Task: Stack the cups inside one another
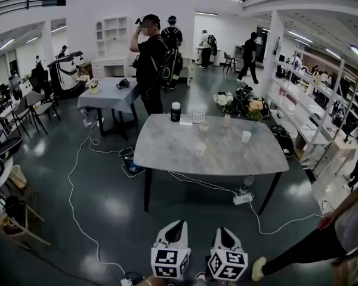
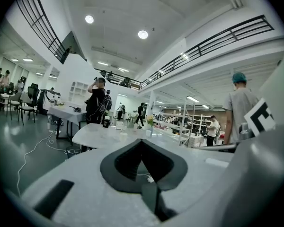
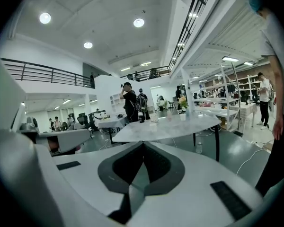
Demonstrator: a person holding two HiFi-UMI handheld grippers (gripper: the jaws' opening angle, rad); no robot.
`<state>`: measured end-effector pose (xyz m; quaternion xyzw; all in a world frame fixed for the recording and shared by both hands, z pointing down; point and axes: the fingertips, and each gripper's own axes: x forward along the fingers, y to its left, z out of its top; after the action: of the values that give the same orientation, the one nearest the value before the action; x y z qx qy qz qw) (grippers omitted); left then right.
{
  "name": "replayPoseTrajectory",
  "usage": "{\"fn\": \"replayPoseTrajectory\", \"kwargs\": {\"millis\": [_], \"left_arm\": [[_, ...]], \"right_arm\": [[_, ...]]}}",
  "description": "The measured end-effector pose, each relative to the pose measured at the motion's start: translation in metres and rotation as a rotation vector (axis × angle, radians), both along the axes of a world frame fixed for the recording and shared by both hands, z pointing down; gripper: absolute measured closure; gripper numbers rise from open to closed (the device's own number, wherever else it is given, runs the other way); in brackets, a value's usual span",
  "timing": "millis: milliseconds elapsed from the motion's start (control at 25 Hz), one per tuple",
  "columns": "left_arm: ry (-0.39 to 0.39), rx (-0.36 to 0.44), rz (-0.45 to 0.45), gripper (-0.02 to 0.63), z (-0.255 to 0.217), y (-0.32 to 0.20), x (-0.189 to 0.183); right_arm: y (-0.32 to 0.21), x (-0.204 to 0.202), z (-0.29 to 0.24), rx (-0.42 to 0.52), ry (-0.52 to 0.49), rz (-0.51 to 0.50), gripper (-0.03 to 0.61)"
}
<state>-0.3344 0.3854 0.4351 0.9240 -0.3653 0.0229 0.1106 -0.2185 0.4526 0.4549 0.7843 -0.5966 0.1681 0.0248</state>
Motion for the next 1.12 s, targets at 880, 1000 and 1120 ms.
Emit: {"fn": "replayPoseTrajectory", "kwargs": {"millis": [880,1000,1120], "left_arm": [[-0.043,-0.005,-0.047,0.618,0.006,-0.092,0.071],[-0.043,-0.005,-0.058,0.618,0.004,-0.109,0.087],[-0.049,0.000,-0.071,0.618,0.002,-0.122,0.103]], "right_arm": [[-0.105,0.072,0.000,0.001,-0.016,-0.073,0.572],[-0.122,0.089,-0.003,0.001,-0.011,-0.087,0.572],[-0.138,0.107,-0.005,0.002,-0.013,-0.101,0.572]]}}
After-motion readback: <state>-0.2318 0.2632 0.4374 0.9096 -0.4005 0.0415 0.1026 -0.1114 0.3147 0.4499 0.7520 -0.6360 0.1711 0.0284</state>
